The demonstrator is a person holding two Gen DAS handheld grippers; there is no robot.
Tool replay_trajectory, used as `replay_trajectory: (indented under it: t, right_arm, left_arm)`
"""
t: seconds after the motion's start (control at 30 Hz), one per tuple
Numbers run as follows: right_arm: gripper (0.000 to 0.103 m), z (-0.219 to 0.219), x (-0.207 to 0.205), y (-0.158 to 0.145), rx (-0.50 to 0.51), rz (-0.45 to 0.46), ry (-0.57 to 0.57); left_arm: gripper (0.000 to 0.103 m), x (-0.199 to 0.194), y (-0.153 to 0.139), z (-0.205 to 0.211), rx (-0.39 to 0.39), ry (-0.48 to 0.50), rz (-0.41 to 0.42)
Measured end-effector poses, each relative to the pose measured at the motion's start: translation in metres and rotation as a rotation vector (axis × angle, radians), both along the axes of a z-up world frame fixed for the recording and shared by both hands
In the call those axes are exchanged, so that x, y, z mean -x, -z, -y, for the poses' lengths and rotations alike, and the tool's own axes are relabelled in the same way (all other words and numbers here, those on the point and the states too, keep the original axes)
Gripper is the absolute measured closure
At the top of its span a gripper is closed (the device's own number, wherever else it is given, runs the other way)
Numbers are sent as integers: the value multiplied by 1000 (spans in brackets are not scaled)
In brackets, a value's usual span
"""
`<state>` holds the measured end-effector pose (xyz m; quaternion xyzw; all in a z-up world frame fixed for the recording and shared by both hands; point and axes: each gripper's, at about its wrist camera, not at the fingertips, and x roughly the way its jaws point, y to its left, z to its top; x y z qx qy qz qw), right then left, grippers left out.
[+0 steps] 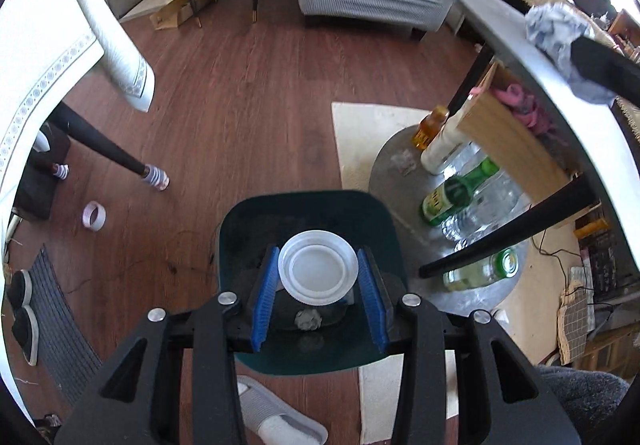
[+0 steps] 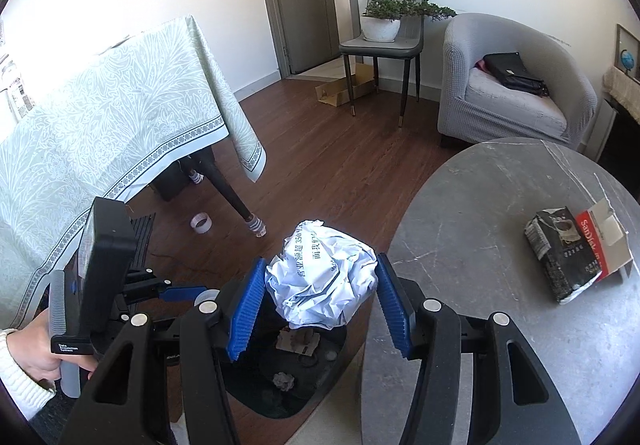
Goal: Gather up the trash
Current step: 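Drop the lid into the bin with the left tool while the right holds the ball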
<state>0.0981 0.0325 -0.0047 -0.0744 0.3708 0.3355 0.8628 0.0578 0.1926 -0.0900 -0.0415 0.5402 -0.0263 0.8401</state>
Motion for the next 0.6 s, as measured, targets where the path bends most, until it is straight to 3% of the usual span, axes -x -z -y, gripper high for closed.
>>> replay_trajectory:
  t: [0.47,0.6]
  right_arm:
    - [48,-49,3,24,33,-42,-78]
    - [48,-60,2,32,48,-57,-90]
  left_arm:
    - [60,17,54,-27,-26,1,-179]
    - [52,19,60,-34,-28,0,-200]
